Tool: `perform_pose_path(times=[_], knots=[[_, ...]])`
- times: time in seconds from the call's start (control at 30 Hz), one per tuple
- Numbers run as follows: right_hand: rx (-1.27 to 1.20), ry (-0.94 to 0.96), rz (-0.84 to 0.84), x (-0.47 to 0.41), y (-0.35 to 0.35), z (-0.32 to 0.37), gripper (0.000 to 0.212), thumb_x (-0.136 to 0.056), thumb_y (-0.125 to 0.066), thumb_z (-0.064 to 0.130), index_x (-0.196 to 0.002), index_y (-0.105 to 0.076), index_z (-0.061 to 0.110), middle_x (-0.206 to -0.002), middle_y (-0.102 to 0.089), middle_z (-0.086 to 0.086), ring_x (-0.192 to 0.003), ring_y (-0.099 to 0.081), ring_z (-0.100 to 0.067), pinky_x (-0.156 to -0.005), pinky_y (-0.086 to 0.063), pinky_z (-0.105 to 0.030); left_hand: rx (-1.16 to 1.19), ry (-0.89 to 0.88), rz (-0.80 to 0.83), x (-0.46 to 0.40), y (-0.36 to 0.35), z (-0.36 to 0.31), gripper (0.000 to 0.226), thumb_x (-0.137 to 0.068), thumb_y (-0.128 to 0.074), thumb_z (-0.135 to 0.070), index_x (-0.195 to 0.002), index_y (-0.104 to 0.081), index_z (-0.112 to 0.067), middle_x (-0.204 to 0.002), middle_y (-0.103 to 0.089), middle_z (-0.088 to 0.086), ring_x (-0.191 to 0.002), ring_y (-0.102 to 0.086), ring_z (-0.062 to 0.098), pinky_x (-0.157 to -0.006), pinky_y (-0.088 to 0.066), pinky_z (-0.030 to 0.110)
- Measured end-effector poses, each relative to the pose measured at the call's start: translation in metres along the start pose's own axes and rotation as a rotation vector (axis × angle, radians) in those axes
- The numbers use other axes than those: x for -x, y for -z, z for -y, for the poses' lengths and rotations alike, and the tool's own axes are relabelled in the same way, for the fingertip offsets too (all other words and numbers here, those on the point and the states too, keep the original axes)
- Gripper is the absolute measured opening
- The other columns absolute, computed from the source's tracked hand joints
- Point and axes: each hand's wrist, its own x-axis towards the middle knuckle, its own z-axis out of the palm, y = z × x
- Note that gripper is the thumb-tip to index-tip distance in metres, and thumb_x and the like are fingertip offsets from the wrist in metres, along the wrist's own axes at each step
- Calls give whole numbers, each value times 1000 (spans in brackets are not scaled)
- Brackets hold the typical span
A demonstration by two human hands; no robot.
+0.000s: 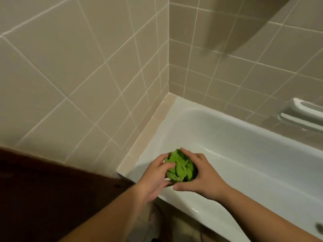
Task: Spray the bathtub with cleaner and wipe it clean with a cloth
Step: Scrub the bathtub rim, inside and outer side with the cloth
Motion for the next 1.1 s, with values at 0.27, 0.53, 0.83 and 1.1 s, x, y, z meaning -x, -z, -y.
perform_pose_path(times=[0.27,0.53,0.83,1.1], knots=[[-255,-222,-177,-17,-33,-17,132,-52,-91,19,-161,-17,38,-139,-52,2,-113,-66,-20,-76,-64,-37,-282,-19,107,-46,26,-3,49,-99,-62,-9,-127,-60,-49,-118,-68,16,-105,-72,28,-84,-63,45],[-511,-381,-235,-17,-38,-47,124,-49,-96,21,-156,-34,26,-128,-63,-8,-108,-72,-23,-92,-61,-44,-551,-36,190,-63,27,15,76,-58,-73,-24,-130,-54,-41,-117,-69,-6,-106,-70,14,-96,-59,43],[-757,-422,-299,-19,-34,-74,71,-68,-76,7,-136,-54,16,-113,-74,-15,-102,-75,-30,-96,-57,-54,-998,-161,226,-78,-5,30,121,-35,-96,-54,-139,-36,-39,-127,-40,-14,-117,-51,1,-101,-51,28],[-837,-467,-227,-45,-4,-146,43,-93,-52,-5,-128,-63,17,-114,-76,-13,-105,-74,-29,-98,-57,-51,-1090,-217,238,-147,-40,81,109,-47,-97,-42,-138,-37,-43,-119,-44,-12,-110,-54,6,-92,-49,25]])
